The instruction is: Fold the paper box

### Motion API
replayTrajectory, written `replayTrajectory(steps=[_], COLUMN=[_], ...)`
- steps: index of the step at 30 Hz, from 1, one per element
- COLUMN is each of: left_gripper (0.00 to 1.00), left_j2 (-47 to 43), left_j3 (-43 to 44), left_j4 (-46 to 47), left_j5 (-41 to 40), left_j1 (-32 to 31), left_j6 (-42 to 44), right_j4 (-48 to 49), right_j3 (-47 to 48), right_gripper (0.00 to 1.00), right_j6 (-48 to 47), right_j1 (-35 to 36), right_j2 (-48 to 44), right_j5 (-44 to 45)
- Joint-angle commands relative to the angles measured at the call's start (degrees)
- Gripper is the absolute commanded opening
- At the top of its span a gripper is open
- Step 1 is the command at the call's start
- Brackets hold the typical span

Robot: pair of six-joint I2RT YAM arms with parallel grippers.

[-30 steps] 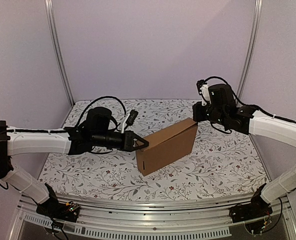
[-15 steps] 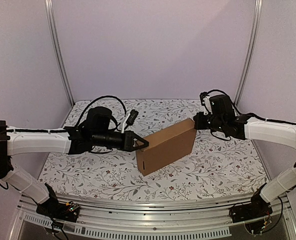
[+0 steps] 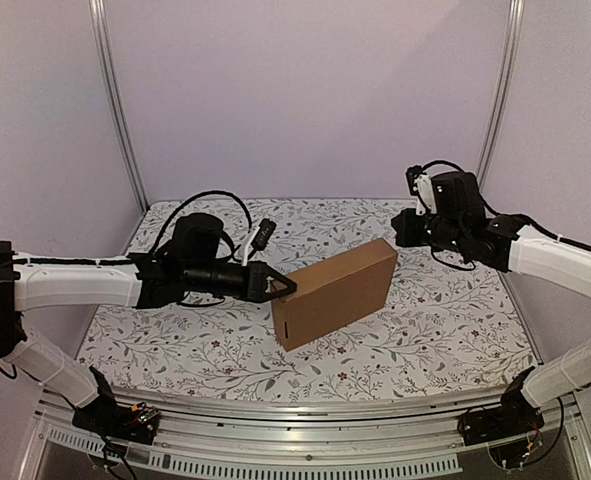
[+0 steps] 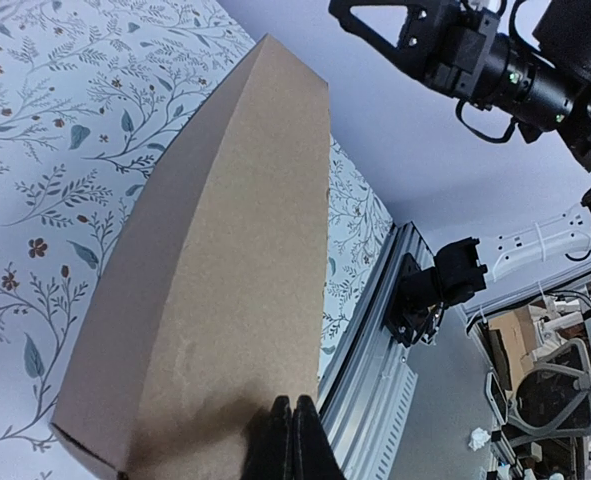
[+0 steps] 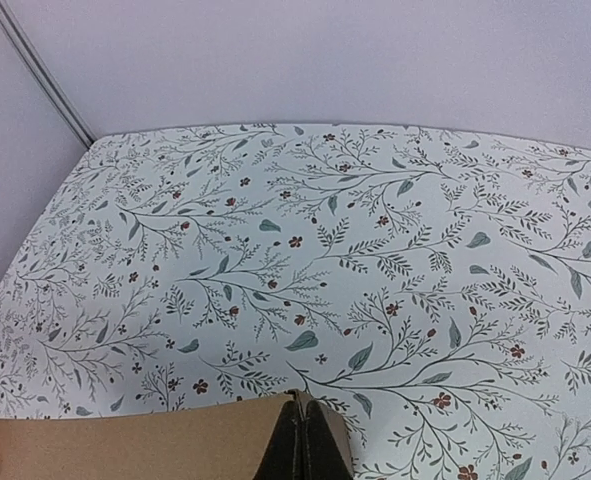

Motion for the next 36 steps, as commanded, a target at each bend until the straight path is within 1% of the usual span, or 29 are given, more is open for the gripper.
replayTrajectory(steps=[1,3,8,9,10,11,16,21,24,26,29,32,36], left_gripper=[0.00,0.00,0.00,0.01,0.05,0.06,0.06,0.08,0.09,0.06,0.00,0.00,0.00], left_j2=[2.09,1.89,1.22,0.83,0.34,-0.22,-2.43,-4.45,-4.14,-2.89,-0.65,2.08,5.99], left_j3=[-1.36,-0.94,2.14,2.96,3.89,4.86,10.60,15.00,16.99,17.56,17.20,16.37,16.24], left_j4=[-8.64,-8.64,-10.95,-11.09,-11.37,-12.01,-16.60,-22.20,-24.85,-25.25,-24.39,-22.50,-21.96], left_j5=[-2.16,-2.01,-1.30,-1.37,-1.80,-2.25,-4.18,-9.73,-12.01,-11.98,-11.11,-9.52,-8.45], left_j1=[0.41,0.42,0.42,0.42,0.48,0.50,1.21,2.49,3.78,4.73,6.13,7.27,7.71], left_j6=[1.13,1.19,1.21,1.22,1.33,1.71,4.04,6.91,8.45,8.47,7.63,6.40,5.90], right_j4=[-2.99,-3.37,-3.98,-4.21,-4.68,-5.25,-7.75,-9.28,-9.55,-8.74,-4.98,-0.91,5.56], right_j3=[1.83,1.58,-0.19,-0.84,-1.47,-2.22,-7.01,-12.69,-16.30,-18.69,-22.77,-25.03,-26.63], right_gripper=[0.00,0.00,0.00,0.00,0.00,0.00,0.00,0.00,0.00,0.00,0.00,0.00,0.00], right_j6=[-0.91,-0.79,0.17,0.48,0.89,1.13,2.98,5.92,8.43,10.32,14.80,18.95,24.20], right_j1=[2.61,3.17,3.47,3.47,3.40,3.44,3.44,3.48,3.64,3.97,4.55,5.18,6.09], right_j2=[-3.19,-3.93,-7.28,-8.01,-9.05,-9.84,-14.39,-18.95,-20.73,-20.75,-19.62,-17.41,-11.57], right_j5=[0.13,-0.36,-5.76,-6.64,-7.28,-7.64,-6.87,-6.31,-5.94,-5.67,-5.97,-6.15,-6.42])
